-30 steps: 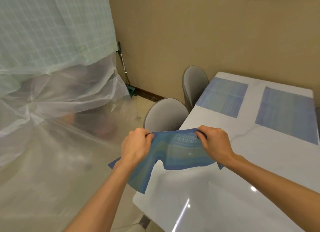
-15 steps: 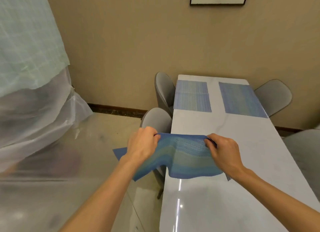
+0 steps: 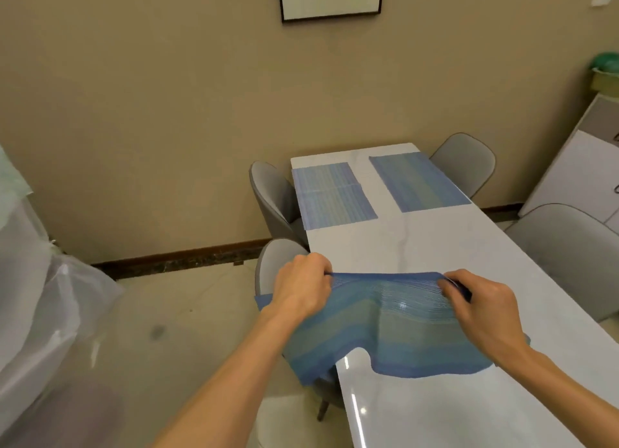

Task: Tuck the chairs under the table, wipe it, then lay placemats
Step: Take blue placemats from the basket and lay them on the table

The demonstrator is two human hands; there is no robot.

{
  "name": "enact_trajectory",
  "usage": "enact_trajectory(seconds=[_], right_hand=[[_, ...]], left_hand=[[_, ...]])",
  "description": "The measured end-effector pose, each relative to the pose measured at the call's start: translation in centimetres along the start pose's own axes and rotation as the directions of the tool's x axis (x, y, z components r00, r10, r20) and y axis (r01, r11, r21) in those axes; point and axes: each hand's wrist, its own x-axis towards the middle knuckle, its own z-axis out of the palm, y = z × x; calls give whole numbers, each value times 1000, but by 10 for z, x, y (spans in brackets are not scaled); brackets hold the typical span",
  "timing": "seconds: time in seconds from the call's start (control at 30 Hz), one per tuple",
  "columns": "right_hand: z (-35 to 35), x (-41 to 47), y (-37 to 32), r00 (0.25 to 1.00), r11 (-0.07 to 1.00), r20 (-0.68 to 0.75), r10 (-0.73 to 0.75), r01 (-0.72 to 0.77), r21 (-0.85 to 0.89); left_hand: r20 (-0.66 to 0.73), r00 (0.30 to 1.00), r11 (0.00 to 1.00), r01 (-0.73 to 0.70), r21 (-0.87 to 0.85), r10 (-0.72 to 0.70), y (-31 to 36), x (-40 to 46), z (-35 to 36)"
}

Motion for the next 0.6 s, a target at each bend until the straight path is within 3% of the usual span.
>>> enact_trajectory(seconds=[0.17, 0.6], right_hand=[[46, 7, -9, 975, 972, -19, 222, -220, 85], [72, 40, -12, 887, 889, -58, 458, -457, 29]], left_hand=[[61, 993, 989, -104, 109, 98, -19, 58, -21], [212, 934, 947, -309, 87, 286, -10, 194, -9]])
